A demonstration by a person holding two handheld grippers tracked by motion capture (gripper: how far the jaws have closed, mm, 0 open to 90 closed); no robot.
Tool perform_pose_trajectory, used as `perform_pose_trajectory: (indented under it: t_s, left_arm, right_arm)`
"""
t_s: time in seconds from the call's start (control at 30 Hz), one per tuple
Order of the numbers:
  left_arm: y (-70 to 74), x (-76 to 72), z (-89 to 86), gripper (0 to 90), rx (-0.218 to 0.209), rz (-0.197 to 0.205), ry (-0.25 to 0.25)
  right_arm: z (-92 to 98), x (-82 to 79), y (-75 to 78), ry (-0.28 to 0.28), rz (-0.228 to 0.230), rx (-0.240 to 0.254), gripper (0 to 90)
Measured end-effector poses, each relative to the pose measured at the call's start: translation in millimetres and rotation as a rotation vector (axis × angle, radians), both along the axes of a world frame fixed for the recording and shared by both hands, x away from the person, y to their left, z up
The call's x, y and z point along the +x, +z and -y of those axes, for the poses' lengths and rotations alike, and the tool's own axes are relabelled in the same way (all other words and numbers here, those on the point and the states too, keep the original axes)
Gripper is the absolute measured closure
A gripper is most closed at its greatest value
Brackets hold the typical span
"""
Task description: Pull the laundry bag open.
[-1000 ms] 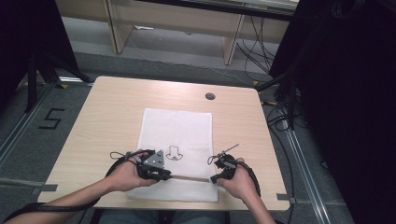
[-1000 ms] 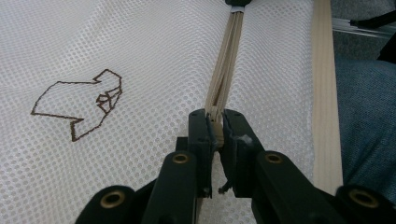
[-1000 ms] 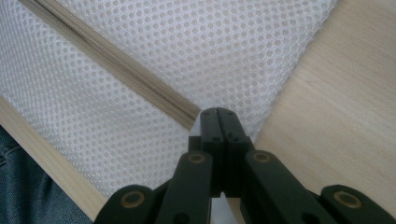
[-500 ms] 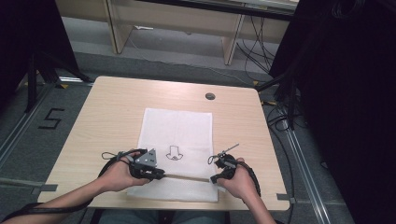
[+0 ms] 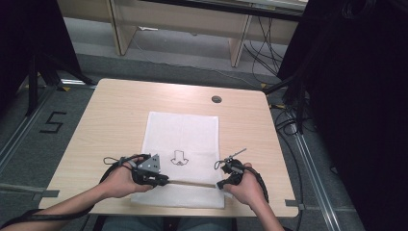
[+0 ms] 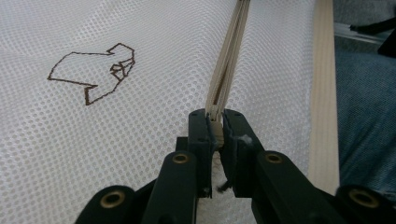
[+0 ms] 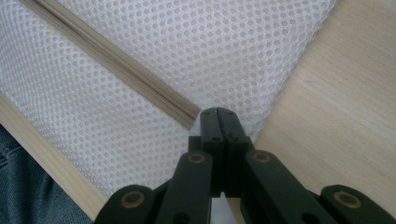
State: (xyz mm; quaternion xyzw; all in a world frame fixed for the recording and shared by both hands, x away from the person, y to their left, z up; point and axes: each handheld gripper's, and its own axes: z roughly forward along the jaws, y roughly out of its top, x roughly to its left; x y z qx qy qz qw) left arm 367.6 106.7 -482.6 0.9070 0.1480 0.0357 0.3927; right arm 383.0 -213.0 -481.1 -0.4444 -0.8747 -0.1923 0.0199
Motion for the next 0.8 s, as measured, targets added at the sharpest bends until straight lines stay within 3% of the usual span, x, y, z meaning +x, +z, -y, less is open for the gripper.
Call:
perform_pose_trajectory:
  t_s: [0.1, 0.2, 0.33, 0.5, 0.53, 0.6, 0.63, 0.8]
  left_arm:
    - [1.0, 0.0, -0.7, 81.9, 0.013, 0.023, -0.013]
    - [0.2, 1.6, -5.6, 81.9, 0.013, 0.008, 0.004]
    - [0.6, 0.5, -7.5, 81.9, 0.027, 0.030, -0.003]
    - [-0.7, 1.5, -11.6, 81.9, 0.031, 0.026, 0.000]
    - [-1.8, 1.2, -12.5, 81.9, 0.010, 0.002, 0.009]
    - [-2.8, 0.8, -15.7, 81.9, 0.040, 0.026, 0.002]
    - [-3.5, 0.8, -17.5, 81.9, 0.015, 0.007, 0.013]
    - [-3.2, -1.1, -22.5, 81.9, 0.000, 0.001, 0.028]
  right_arm:
    - [-0.5, -0.1, -0.7, 0.001, 0.008, 0.004, 90.0]
    - [-0.1, -0.1, 0.0, 0.000, 0.000, 0.000, 90.0]
    - [-0.1, 0.3, -0.7, 0.000, 0.005, 0.006, 90.0]
    - [0.2, 0.1, -0.2, -0.001, -0.001, 0.003, 90.0]
    - [0.2, 0.1, -0.2, -0.001, -0.001, 0.003, 90.0]
    - [0.0, 0.1, -0.1, -0.002, -0.002, 0.003, 90.0]
    - [0.1, 0.2, -0.1, 0.001, 0.000, 0.002, 90.0]
    - [-1.0, -0.3, 0.7, 0.000, -0.007, -0.003, 90.0]
